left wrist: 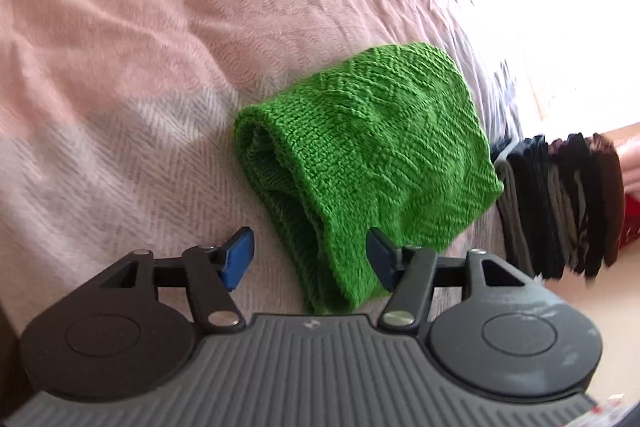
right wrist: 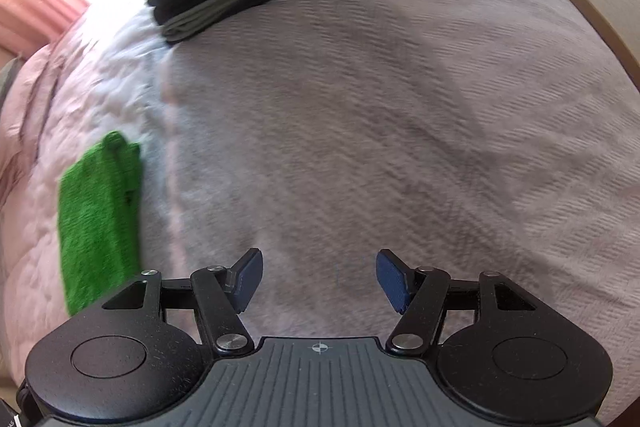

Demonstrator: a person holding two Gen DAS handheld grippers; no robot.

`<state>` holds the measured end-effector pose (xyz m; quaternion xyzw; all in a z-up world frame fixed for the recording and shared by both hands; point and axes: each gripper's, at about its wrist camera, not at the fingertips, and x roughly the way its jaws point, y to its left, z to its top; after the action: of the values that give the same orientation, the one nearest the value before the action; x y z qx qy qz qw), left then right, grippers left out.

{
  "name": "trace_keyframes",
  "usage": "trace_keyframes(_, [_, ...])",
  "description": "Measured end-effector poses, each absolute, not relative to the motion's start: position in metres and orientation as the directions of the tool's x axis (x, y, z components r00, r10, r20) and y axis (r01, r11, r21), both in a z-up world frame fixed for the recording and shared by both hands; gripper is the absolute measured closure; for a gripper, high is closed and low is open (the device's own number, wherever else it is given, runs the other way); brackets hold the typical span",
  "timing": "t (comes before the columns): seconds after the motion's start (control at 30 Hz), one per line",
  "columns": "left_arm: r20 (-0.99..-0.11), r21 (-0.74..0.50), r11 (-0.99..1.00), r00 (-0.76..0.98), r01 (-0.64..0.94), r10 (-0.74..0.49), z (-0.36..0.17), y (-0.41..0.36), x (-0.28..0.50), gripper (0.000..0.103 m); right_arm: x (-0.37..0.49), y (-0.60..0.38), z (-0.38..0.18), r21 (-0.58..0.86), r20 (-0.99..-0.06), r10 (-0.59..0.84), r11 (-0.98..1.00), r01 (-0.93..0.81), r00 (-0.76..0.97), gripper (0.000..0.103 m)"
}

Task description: Organize objects

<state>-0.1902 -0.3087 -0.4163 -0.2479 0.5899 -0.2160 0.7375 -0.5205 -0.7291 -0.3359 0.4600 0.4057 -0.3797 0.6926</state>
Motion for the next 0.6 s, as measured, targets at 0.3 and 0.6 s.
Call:
trace_keyframes(0.3, [-0.706,-0.671,0.741,0.286,0.023,-0.648,-0.449,-0.330,-0.178,0.061,-0.535,-0.728,-0.373,0.264,-0.943,-0.132,0.255,0.930,0.304,0.043])
trace_keyframes(0.6, [-0.734,-0.458,0.810,0.359,0.367,-0.577,-0.364,-0.322,-0.168,0.083,-0.493,-0.709,-0.375,0.301,-0.934,-0.069,0.378,0.876,0.351,0.043])
